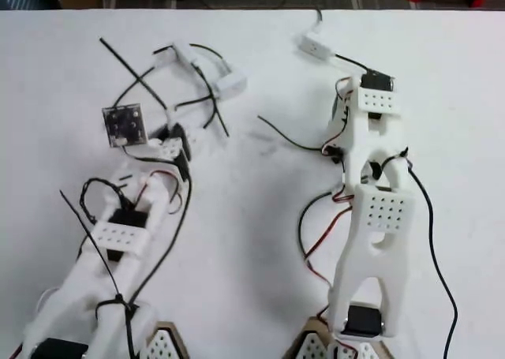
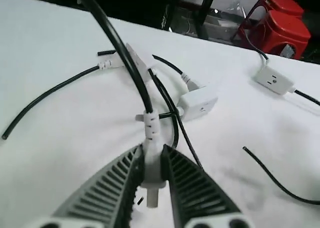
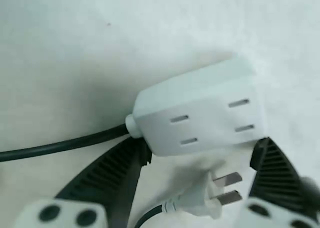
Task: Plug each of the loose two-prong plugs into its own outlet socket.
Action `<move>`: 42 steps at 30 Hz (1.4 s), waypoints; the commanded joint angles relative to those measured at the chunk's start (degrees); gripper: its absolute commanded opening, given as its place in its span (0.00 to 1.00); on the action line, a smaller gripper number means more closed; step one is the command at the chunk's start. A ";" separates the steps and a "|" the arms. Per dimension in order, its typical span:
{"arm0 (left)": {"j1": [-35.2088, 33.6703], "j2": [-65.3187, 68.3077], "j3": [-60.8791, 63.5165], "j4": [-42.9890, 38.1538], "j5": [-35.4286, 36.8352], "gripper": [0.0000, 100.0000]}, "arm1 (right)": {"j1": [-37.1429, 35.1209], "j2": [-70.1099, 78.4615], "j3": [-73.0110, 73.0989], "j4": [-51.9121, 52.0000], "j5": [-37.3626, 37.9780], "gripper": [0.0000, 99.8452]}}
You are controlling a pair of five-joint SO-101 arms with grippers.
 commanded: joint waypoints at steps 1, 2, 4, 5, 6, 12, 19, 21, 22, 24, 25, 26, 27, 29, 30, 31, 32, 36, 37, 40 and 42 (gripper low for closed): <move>0.31 -1.36 -3.43 0.35 -11.87 0.02 | -0.40 -0.92 0.53 -1.27 0.35 0.32; 0.48 -1.36 -3.69 1.23 -17.14 0.02 | -0.40 -0.92 0.53 -1.27 0.35 0.32; 1.45 -0.92 -5.45 1.76 -23.21 0.02 | -0.40 -0.92 0.53 -1.27 0.35 0.32; 1.98 -0.92 -5.80 1.67 -22.24 0.02 | -0.48 -0.92 0.53 -1.27 0.35 0.32; 2.15 -0.92 -6.07 1.41 -19.16 0.02 | -0.66 -0.92 0.53 -1.27 0.35 0.32; -4.09 -0.92 -8.00 1.58 3.34 0.02 | -1.01 -0.92 0.53 -1.27 0.35 0.32; -12.09 -1.19 -11.78 1.41 8.26 0.02 | -1.01 -0.92 0.53 -1.27 0.35 0.32; -12.09 -1.54 -12.92 1.41 8.26 0.02 | -1.01 -0.92 0.53 -1.27 0.35 0.32; -12.09 -1.63 -13.10 1.41 8.26 0.02 | -1.01 -0.92 0.53 -1.27 0.35 0.32; -12.62 -2.68 -12.84 1.76 4.92 0.02 | -1.01 -0.92 0.53 -1.27 0.35 0.32; -12.97 -4.26 -11.78 1.76 2.11 0.02 | -1.01 -0.92 0.53 -1.27 0.35 0.32; -13.05 -6.64 -10.20 1.58 -0.26 0.02 | -1.01 -0.92 0.44 -1.27 0.35 0.32; -12.97 -9.80 -8.26 1.49 -2.20 0.02 | -1.01 -0.92 0.44 -1.27 0.35 0.32; -12.26 -18.33 -3.25 1.49 -5.19 0.02 | -1.01 -0.92 0.44 -1.27 0.44 0.32; -11.74 -23.34 -0.26 1.41 -6.33 0.02 | -1.01 -0.92 0.35 -1.27 0.44 0.32; -11.30 -28.79 2.73 1.41 -7.74 0.02 | -1.10 -0.92 0.35 -1.27 0.44 0.32; -11.03 -34.59 5.98 1.49 -9.14 0.02 | -1.10 -0.92 0.35 -1.27 0.44 0.32; -11.21 -55.69 17.67 1.76 -12.13 0.02 | -1.36 -0.92 0.26 -1.27 0.44 0.32; -11.30 -60.09 20.31 1.85 -12.13 0.02 | -1.36 -0.92 0.18 -1.27 0.44 0.32; -12.70 -69.93 24.09 5.63 -12.13 0.02 | -1.36 -1.45 0.09 -1.10 0.44 0.32; -14.37 -71.43 23.12 11.52 -11.78 0.02 | -1.36 -2.07 -0.70 -0.75 0.44 0.32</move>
